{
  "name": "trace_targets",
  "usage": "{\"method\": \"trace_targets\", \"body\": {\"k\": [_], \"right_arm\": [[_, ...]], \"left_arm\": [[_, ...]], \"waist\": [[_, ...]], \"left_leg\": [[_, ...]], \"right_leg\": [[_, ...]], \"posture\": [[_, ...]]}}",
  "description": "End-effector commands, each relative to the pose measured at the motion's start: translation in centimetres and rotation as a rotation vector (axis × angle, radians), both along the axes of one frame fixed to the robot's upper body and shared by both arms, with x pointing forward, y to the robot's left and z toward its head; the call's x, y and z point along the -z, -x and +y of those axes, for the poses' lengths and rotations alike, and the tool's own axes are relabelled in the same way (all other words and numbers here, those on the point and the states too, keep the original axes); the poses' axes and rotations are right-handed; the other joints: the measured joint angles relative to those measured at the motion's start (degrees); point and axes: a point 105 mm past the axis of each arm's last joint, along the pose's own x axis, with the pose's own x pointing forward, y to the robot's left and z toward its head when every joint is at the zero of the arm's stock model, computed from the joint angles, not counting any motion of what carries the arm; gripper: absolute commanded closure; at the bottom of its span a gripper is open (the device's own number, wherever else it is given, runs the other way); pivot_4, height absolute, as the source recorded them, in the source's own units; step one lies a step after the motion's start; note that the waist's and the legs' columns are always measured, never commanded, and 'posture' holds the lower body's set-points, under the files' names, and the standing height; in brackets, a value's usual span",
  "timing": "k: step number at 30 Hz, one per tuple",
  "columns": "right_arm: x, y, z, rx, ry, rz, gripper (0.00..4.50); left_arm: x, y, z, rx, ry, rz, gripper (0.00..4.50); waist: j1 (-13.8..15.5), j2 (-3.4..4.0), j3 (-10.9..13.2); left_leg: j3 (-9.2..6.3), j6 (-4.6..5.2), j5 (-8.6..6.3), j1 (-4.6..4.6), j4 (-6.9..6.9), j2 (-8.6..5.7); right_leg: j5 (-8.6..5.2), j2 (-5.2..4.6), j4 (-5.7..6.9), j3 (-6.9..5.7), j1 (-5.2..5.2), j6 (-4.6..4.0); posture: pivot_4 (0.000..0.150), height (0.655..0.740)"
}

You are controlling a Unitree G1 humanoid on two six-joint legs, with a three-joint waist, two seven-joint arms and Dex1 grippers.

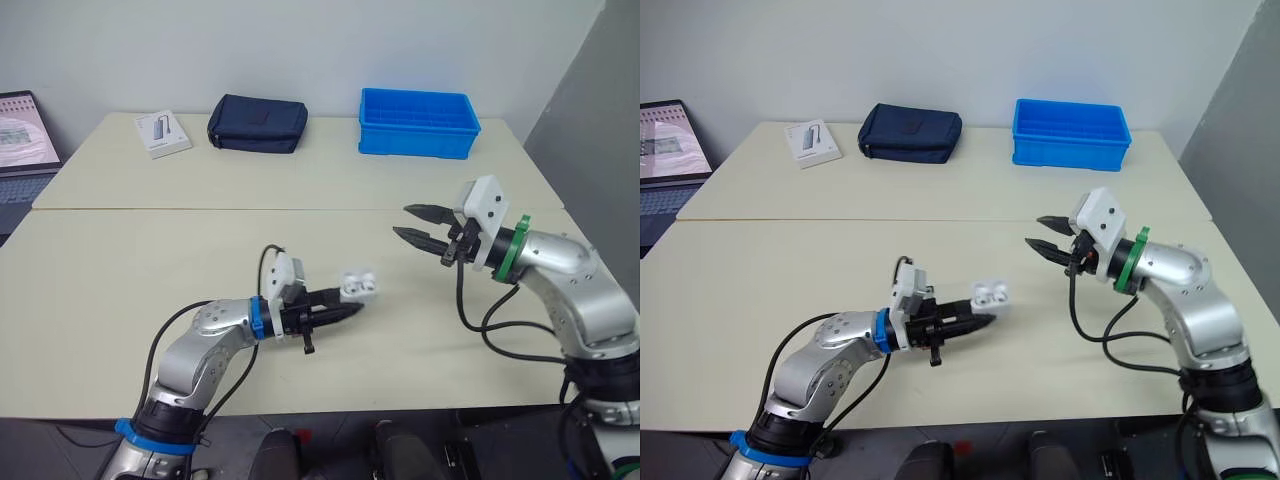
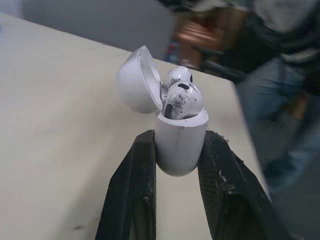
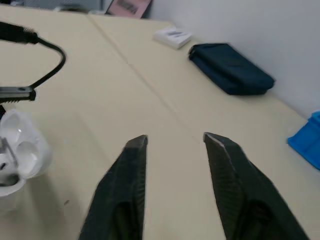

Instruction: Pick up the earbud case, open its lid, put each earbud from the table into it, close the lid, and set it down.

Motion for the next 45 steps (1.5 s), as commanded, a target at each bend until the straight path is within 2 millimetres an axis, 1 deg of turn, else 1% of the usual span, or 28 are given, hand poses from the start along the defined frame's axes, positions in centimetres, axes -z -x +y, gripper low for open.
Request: {"method": "trace_targets", "body": {"k": [1,2,5,9,14,19,23,25,27,28,31,33,35,38,40,42,45], "right_arm": [[1.2,1.4,0.8,-0.158,0.101,0.099,4.15],[1.6,1.8,0.9,-0.192,0.123,0.129,4.48],[2.2,3.0,1.5,-0.28,0.164,0.183,4.5],[2.4,4.1,2.1,-0.337,0.16,0.222,4.5],[2.1,5.7,2.6,-0.389,0.13,0.26,4.5],[2.7,6.3,2.4,-0.399,0.155,0.293,4.5],[3.3,6.3,2.3,-0.387,0.172,0.3,4.5],[3.2,6.2,2.3,-0.379,0.165,0.291,4.5],[2.8,5.8,2.3,-0.353,0.156,0.269,4.5],[2.6,5.0,2.0,-0.303,0.153,0.233,4.5],[2.3,3.6,1.3,-0.204,0.147,0.168,4.5],[2.6,2.8,0.2,-0.114,0.139,0.129,4.5],[3.1,2.5,-1.0,-0.023,0.161,0.092,4.5],[3.5,2.8,-1.5,0.003,0.173,0.078,4.5],[3.8,3.8,-1.7,-0.002,0.176,0.09,4.5],[3.9,4.9,-1.6,-0.018,0.174,0.105,4.5],[3.8,5.5,-1.5,-0.03,0.168,0.117,4.5]], "left_arm": [[-0.8,0.8,-1.0,0.12,0.006,-0.016,3.72],[-0.8,0.7,-1.1,0.132,0.005,-0.016,3.72],[-0.8,0.3,-1.4,0.15,-0.002,-0.023,3.72],[-0.8,0.1,-1.6,0.159,-0.001,-0.026,3.72],[-0.7,0.0,-1.5,0.147,0.003,-0.015,3.72],[-0.7,-0.3,-1.5,0.135,0.011,-0.008,3.72],[-1.0,-0.5,-1.6,0.126,0.026,0.002,3.72],[-1.1,-0.7,-1.6,0.111,0.033,0.023,3.72],[-0.8,-1.1,-1.5,0.091,0.024,0.088,3.72],[-0.3,-1.4,-1.3,0.079,0.006,0.155,3.72],[0.5,-2.2,-1.1,0.047,-0.04,0.275,3.72],[1.1,-4.0,-1.2,-0.028,-0.045,0.392,3.72],[1.2,-5.1,-1.6,-0.052,-0.03,0.509,3.72],[1.2,-5.7,-1.8,-0.071,-0.024,0.554,3.72],[2.2,-6.5,-1.7,-0.12,-0.048,0.616,3.72],[3.7,-7.2,-1.4,-0.172,-0.102,0.669,3.72],[4.5,-7.8,-0.9,-0.208,-0.135,0.709,3.72]], "waist": [[0.1,0.0,0.0],[0.2,0.01,0.0],[0.2,0.03,0.0],[0.2,0.03,0.0],[0.2,0.03,0.0],[0.2,0.03,0.0],[0.2,0.03,0.0],[0.2,0.03,0.0],[0.2,0.03,0.0],[0.2,0.03,0.0],[0.2,0.03,0.0],[0.2,0.02,0.0],[0.7,0.0,0.0],[0.5,0.0,0.0],[0.4,0.0,0.0],[0.3,0.01,0.0],[0.0,0.01,0.0]], "left_leg": [[-0.04,0.01,-0.01,0.0,0.0,0.01],[-0.05,0.07,-0.04,-0.02,0.0,0.01],[-0.03,0.1,-0.06,-0.05,0.04,0.0],[-0.02,0.11,-0.06,-0.07,0.06,-0.01],[-0.05,0.1,-0.06,-0.07,0.08,0.0],[-0.03,0.1,-0.06,-0.07,0.1,-0.01],[-0.03,0.1,-0.06,-0.06,0.1,-0.01],[-0.03,0.1,-0.06,-0.06,0.1,-0.01],[-0.03,0.1,-0.06,-0.06,0.1,-0.01],[-0.04,0.1,-0.06,-0.06,0.1,-0.01],[-0.04,0.1,-0.06,-0.06,0.13,-0.02],[-0.05,0.1,-0.06,-0.06,0.13,-0.03],[-0.11,0.1,-0.06,-0.11,0.17,-0.04],[-0.08,0.1,-0.06,-0.22,0.18,-0.07],[-0.06,0.1,-0.06,-0.24,0.18,-0.08],[-0.11,0.1,-0.06,-0.23,0.17,-0.07],[-0.17,0.11,-0.06,-0.13,0.15,-0.06]], "right_leg": [[-0.02,0.01,0.0,-0.03,0.0,-0.02],[-0.05,0.01,-0.01,-0.03,0.0,0.0],[-0.06,0.01,-0.04,-0.02,-0.01,0.02],[-0.06,0.0,-0.06,-0.01,0.0,0.03],[-0.06,0.0,-0.02,-0.03,-0.01,0.03],[-0.06,-0.01,-0.02,-0.03,0.0,0.03],[-0.06,-0.01,-0.01,-0.03,0.0,0.03],[-0.06,0.0,-0.01,-0.03,-0.01,0.03],[-0.06,0.0,-0.01,-0.03,0.0,0.03],[-0.06,0.0,-0.01,-0.04,0.0,0.03],[-0.05,0.0,0.02,-0.03,0.0,0.06],[-0.04,-0.01,0.04,-0.03,0.0,0.07],[-0.04,-0.01,0.03,-0.12,0.01,0.07],[-0.04,-0.05,-0.03,-0.1,-0.04,0.12],[-0.04,-0.06,-0.06,-0.06,-0.04,0.14],[-0.05,-0.04,-0.05,-0.1,-0.04,0.16],[-0.05,0.02,0.04,-0.07,-0.04,0.16]], "posture": [[0.15,0.74],[0.15,0.74],[0.15,0.74],[0.15,0.74],[0.15,0.74],[0.15,0.74],[0.15,0.74],[0.15,0.74],[0.15,0.74],[0.15,0.74],[0.15,0.74],[0.15,0.74],[0.15,0.74],[0.15,0.74],[0.15,0.74],[0.15,0.74],[0.15,0.74]]}}
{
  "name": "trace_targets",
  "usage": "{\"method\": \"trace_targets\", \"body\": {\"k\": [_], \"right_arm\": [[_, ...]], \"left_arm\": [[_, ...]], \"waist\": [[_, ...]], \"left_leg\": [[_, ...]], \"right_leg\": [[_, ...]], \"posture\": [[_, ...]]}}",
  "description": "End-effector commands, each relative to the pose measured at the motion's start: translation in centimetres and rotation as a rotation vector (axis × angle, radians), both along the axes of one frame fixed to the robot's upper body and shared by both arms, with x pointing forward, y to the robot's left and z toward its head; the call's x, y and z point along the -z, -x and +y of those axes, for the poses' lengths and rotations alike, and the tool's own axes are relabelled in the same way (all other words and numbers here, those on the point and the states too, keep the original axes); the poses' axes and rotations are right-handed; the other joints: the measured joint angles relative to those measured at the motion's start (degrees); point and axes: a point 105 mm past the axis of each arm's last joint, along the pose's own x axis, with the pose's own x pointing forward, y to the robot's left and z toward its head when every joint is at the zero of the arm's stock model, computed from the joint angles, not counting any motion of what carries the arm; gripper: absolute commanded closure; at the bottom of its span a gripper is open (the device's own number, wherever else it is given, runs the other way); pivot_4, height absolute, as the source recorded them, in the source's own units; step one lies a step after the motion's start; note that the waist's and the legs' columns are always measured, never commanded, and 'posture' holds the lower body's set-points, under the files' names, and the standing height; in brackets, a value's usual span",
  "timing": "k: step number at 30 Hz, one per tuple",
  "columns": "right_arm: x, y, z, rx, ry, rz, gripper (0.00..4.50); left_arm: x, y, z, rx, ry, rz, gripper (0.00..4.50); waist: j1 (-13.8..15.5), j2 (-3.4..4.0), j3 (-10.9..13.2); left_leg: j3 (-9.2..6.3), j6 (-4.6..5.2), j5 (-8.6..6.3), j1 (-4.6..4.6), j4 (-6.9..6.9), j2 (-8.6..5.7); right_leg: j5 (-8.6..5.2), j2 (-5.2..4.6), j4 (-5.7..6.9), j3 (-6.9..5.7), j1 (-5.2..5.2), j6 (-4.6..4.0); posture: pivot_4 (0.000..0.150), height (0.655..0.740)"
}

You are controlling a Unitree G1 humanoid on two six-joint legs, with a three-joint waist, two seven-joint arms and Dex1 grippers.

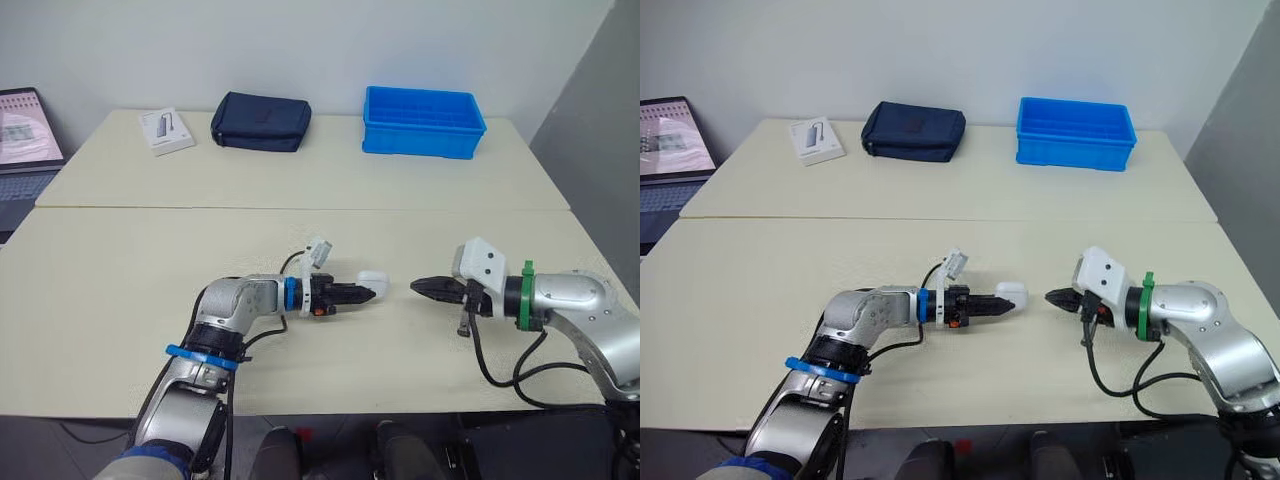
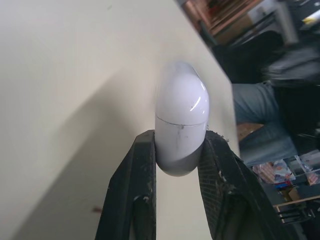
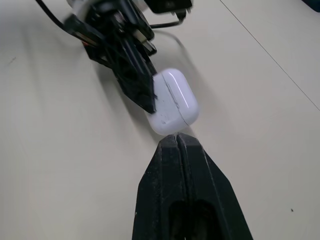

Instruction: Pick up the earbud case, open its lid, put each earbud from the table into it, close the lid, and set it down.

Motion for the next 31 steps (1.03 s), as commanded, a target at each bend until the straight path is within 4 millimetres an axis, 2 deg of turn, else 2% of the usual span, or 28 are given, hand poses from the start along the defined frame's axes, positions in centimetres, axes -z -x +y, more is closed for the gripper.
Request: {"method": "trace_targets", "body": {"k": [1,6,8,10,11,12,13,17,23,28,31], "right_arm": [[-1.5,0.7,0.2,-0.021,-0.012,-0.045,4.5],[-1.6,1.0,0.2,-0.021,-0.004,-0.036,4.5],[-1.5,1.2,0.1,-0.027,0.003,-0.024,4.5],[-1.5,1.3,0.1,-0.033,0.011,-0.018,4.5],[-1.5,1.4,0.0,-0.038,0.016,-0.017,4.11],[-1.5,1.4,0.0,-0.041,0.019,-0.017,3.92],[-1.7,1.3,-0.1,-0.043,0.024,-0.018,3.52],[-2.2,1.0,-0.7,-0.056,0.057,-0.033,2.21],[-2.9,0.4,-1.5,-0.105,0.125,-0.063,0.01],[-4.3,-0.5,-2.4,-0.133,0.132,-0.088,0.01],[-4.8,-1.0,-3.1,-0.147,0.152,-0.09,0.01]], "left_arm": [[0.3,-0.7,0.5,-0.023,-0.032,0.03,3.37],[1.2,-1.2,1.8,-0.035,-0.104,0.037,1.89],[1.3,-1.0,3.0,-0.035,-0.142,0.021,1.2],[1.3,-0.5,4.4,-0.028,-0.176,0.0,0.77],[1.3,-0.2,5.2,-0.021,-0.196,-0.019,0.4],[1.3,0.0,5.7,-0.015,-0.208,-0.032,0.13],[1.0,0.4,6.9,-0.018,-0.23,-0.065,0.0],[-0.2,1.9,10.9,-0.009,-0.346,-0.237,0.0],[-4.1,4.7,13.8,0.103,-0.407,-0.536,0.0],[-6.2,5.8,15.8,0.073,-0.503,-0.696,0.0],[-7.6,6.1,16.2,0.053,-0.469,-0.754,0.0]], "waist": [[-0.1,0.0,0.0],[0.0,0.0,0.0],[0.0,0.0,0.0],[-0.3,-0.01,0.0],[-0.7,0.0,0.0],[-1.0,0.02,0.0],[-1.2,0.03,0.0],[-1.9,0.05,0.0],[-1.2,0.09,0.0],[-0.1,0.11,0.1],[0.4,0.13,0.2]], "left_leg": [[0.0,0.0,0.0,0.04,0.0,0.0],[-0.01,-0.01,0.0,0.27,0.03,-0.02],[0.05,-0.01,0.0,0.46,0.03,-0.02],[0.06,-0.01,0.0,0.52,0.01,-0.01],[0.06,-0.01,0.0,0.55,-0.02,0.01],[0.07,-0.01,0.0,0.59,-0.06,0.03],[0.07,-0.01,0.0,0.62,-0.1,0.04],[0.11,-0.01,0.0,0.7,-0.29,0.16],[0.21,-0.02,-0.01,0.6,-0.35,0.19],[0.37,-0.05,-0.02,0.4,-0.34,0.14],[0.38,-0.06,-0.03,0.26,-0.32,0.08]], "right_leg": [[0.0,0.0,0.03,0.01,0.01,0.0],[0.04,-0.02,0.06,0.01,0.25,-0.03],[0.04,-0.03,0.06,0.08,0.39,-0.03],[0.06,-0.02,0.07,0.09,0.41,-0.05],[0.07,0.01,0.08,0.12,0.4,-0.07],[0.07,0.03,0.09,0.15,0.4,-0.07],[0.07,0.04,0.1,0.16,0.4,-0.08],[0.03,0.14,0.11,0.22,0.34,-0.15],[-0.12,0.08,0.09,0.15,0.24,-0.39],[-0.21,-0.09,0.0,0.14,0.08,-0.45],[-0.22,-0.18,0.0,0.1,0.02,-0.33]], "posture": [[0.15,0.74],[0.15,0.74],[0.15,0.74],[0.15,0.74],[0.15,0.74],[0.15,0.74],[0.15,0.74],[0.15,0.74],[0.15,0.74],[0.15,0.74],[0.15,0.74]]}}
